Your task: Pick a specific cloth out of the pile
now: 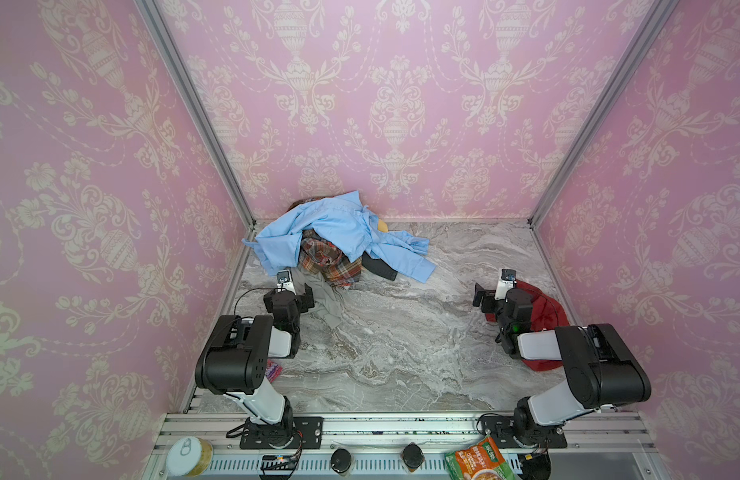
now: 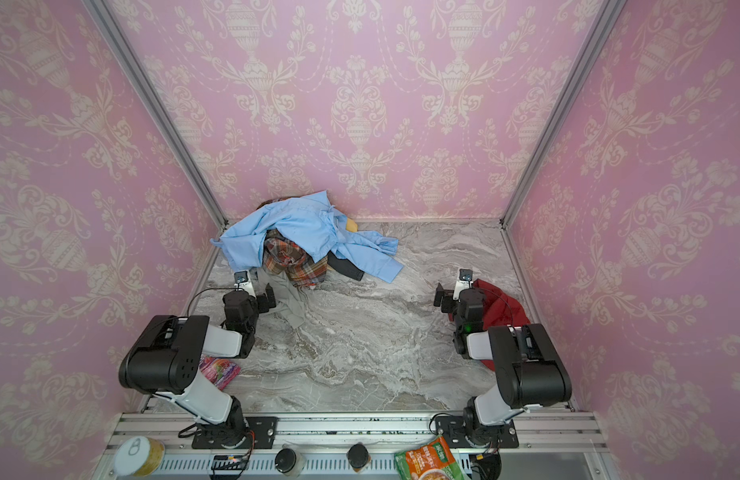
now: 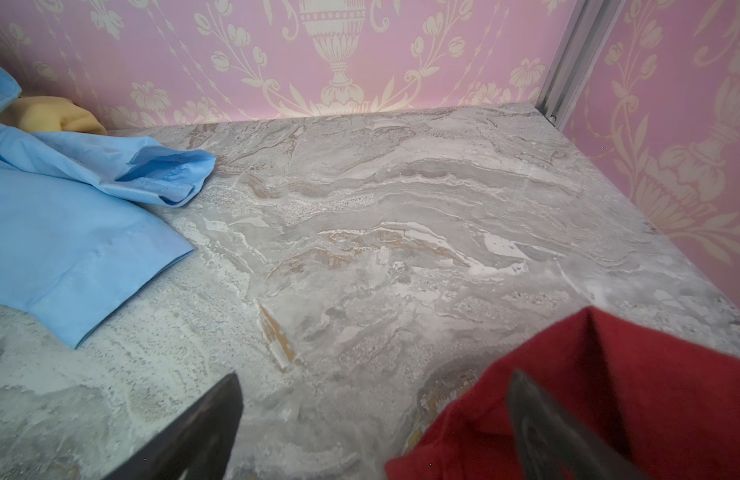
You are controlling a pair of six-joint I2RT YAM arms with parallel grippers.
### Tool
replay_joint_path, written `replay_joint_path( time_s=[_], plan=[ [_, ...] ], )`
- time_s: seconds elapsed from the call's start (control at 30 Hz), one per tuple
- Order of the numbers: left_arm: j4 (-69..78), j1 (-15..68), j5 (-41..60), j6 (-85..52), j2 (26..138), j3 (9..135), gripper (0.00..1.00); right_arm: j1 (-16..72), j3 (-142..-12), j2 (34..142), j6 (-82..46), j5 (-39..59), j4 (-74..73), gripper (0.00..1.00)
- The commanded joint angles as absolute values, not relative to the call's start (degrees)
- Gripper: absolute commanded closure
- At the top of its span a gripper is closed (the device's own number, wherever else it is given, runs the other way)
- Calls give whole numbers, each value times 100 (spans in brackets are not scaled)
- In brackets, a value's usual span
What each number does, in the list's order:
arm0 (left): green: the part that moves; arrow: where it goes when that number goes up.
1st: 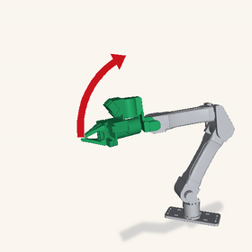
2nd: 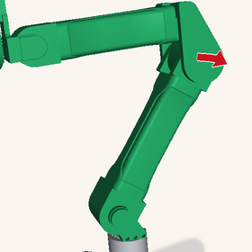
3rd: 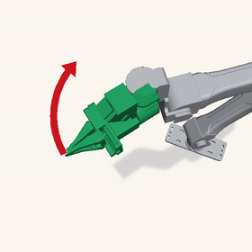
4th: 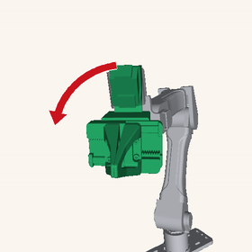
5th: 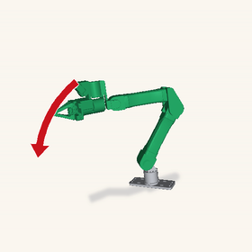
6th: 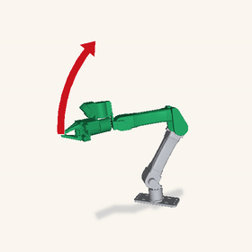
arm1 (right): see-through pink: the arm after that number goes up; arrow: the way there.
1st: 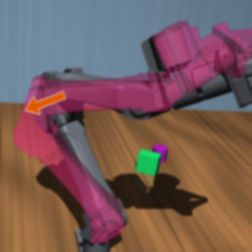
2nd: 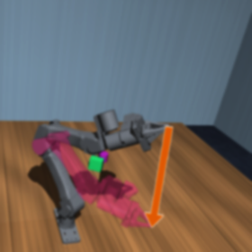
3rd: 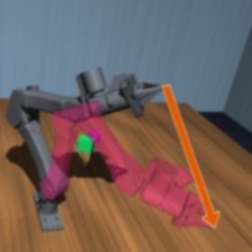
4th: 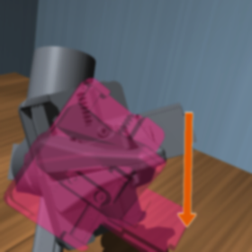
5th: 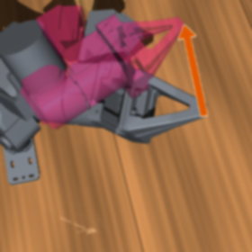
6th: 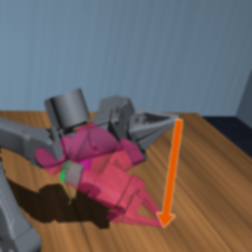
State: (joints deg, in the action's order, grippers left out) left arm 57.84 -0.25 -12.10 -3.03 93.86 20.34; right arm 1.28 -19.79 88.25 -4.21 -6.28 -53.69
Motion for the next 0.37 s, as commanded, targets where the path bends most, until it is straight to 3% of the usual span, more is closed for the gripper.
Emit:
replay_joint_path(
  time_s=[0.0,0.33],
  plan=[
    [5903,-23,-1115,-132,9378,2001,1,153,-2039,8797,-304,-566,-5405,0],
    [5904,-19,-1114,-132,9378,1999,1,158,-2093,8805,-241,-373,-5308,0]
  ],
)
